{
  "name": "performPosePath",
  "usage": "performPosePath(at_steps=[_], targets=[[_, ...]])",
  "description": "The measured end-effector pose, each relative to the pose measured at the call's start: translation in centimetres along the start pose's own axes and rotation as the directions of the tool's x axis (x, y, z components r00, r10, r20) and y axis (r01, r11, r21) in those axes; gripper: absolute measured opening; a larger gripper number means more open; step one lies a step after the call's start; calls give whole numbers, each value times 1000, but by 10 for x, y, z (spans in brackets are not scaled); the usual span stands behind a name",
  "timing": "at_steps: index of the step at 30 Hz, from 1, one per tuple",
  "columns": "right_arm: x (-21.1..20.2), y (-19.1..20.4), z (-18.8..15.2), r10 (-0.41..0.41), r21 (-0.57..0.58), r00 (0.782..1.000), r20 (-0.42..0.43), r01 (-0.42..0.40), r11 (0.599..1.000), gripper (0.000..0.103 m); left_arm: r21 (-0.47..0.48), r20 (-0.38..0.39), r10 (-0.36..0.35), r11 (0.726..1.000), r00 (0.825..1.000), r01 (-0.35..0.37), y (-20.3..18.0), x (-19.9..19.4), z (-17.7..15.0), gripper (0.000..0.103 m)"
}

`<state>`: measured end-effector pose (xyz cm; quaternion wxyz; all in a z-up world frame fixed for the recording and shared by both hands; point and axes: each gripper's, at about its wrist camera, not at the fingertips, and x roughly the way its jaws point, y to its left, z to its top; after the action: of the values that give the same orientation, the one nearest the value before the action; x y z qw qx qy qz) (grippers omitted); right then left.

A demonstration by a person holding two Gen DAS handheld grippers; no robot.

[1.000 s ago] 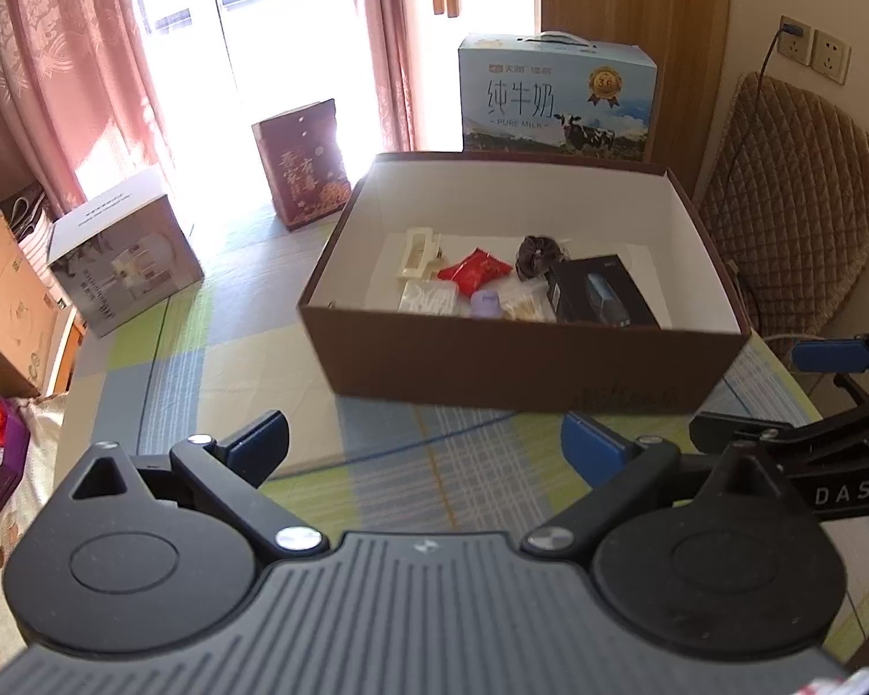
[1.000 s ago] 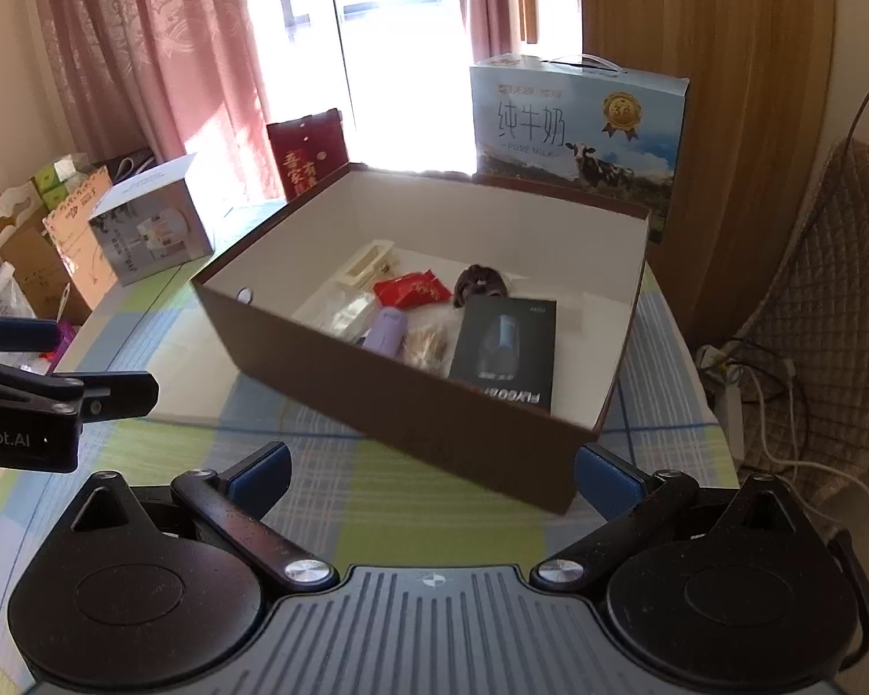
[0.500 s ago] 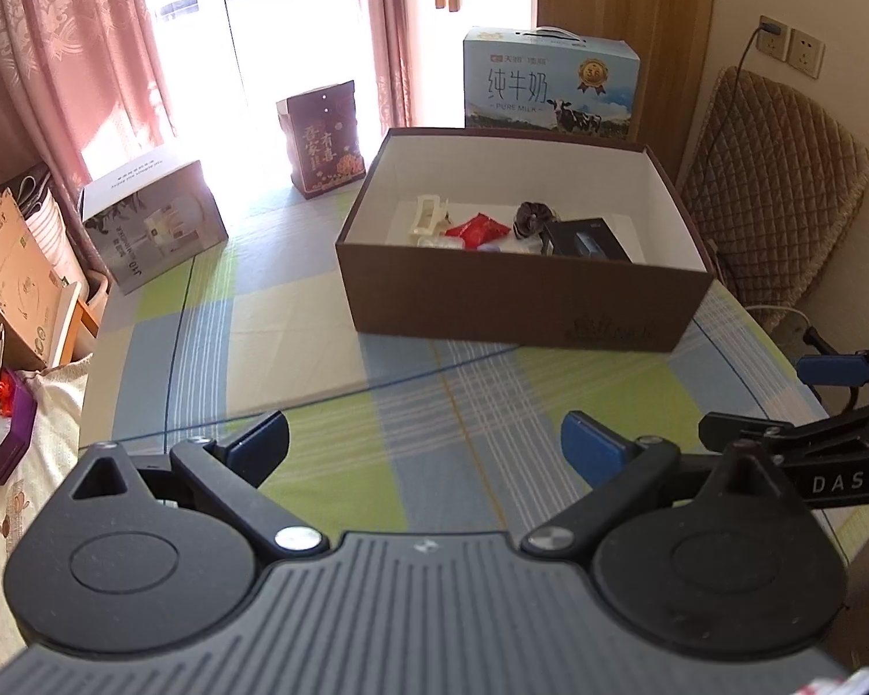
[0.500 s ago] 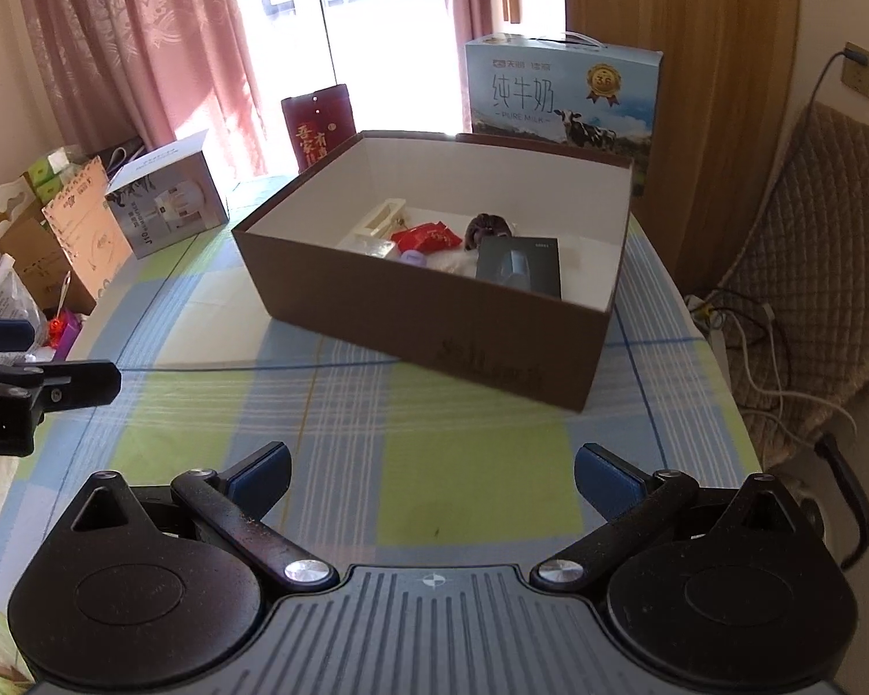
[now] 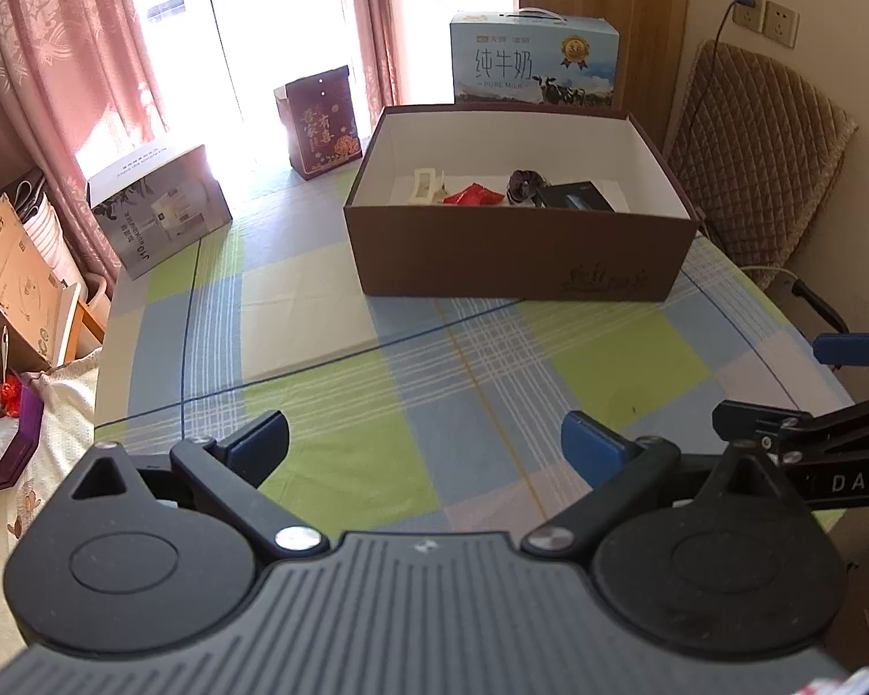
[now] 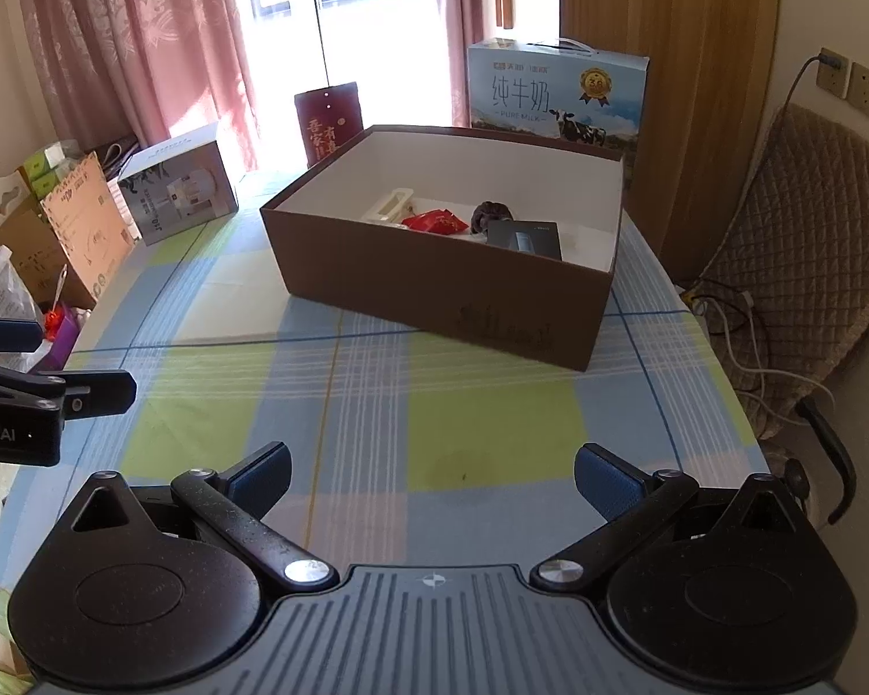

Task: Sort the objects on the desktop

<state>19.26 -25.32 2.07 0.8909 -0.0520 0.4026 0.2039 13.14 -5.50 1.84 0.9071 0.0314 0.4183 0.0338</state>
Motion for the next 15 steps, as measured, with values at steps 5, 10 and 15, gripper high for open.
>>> performPosePath(at_steps=[5, 10, 15], targets=[[-7, 10, -11, -20, -15, 1000, -1, 20, 1000, 101, 10, -10, -7, 1000, 1000, 7, 1, -5, -11, 99], [-12, 19, -22, -26, -19, 1000, -8, 26, 999, 101, 21, -18, -15, 1000, 1000, 16, 1, -10, -22, 99], [-16, 26, -31, -27, -24, 999, -17, 27, 999, 101, 37, -25, -27, 999, 999, 28, -1, -13, -31, 99]])
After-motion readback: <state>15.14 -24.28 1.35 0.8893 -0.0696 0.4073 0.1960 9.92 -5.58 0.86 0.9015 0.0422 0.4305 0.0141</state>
